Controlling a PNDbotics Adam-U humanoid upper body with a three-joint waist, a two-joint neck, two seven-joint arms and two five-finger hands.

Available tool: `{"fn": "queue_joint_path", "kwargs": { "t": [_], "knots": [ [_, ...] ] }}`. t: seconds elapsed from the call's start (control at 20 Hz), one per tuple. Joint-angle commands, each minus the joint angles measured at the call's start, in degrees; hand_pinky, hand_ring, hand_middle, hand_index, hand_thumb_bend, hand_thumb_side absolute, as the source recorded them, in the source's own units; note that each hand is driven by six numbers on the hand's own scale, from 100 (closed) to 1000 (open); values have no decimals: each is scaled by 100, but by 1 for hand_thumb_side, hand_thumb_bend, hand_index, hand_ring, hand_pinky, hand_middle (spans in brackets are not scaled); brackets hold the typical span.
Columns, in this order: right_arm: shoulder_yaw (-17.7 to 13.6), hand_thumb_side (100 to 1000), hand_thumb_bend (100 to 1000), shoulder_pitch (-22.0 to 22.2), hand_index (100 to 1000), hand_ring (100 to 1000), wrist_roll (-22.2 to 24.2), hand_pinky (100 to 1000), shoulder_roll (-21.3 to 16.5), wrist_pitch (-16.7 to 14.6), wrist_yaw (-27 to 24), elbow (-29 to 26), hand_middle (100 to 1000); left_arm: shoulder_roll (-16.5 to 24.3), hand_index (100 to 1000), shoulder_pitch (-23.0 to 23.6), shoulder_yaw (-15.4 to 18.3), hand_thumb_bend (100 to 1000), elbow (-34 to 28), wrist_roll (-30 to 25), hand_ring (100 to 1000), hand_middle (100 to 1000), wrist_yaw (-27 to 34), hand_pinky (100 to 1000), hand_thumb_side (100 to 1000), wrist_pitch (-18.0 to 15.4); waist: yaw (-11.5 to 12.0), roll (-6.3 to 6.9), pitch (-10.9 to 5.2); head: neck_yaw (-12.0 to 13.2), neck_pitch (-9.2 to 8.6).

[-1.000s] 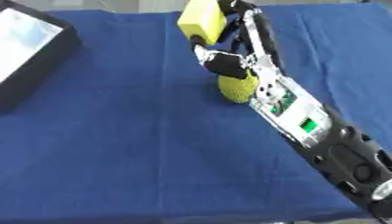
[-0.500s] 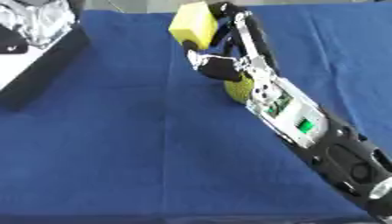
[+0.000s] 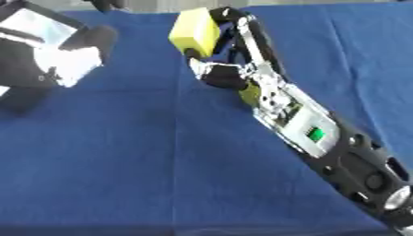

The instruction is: Pick up the objects with one hand, pass them to the other hand, and then place them into the box on the other side of the table.

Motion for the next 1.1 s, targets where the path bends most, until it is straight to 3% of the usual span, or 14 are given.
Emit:
{"fn": "queue_joint_path", "kwargs": {
  "t": [0.05, 1.1],
  "knots": [
    [10, 100, 100, -105, 548, 465, 48, 217, -29, -16, 38, -86, 508, -28, 828, -147, -12, 100, 41, -157, 762, 713, -160, 861, 248, -38, -5, -10, -77, 30, 32],
    [266, 100, 100, -56, 547, 464, 330, 212, -2, -372, 348, -86, 508, -542, 878, -137, -255, 100, 1071, -360, 827, 777, -1738, 908, 265, -816, -74, -27, -38, 180, 32]
  ]
}}
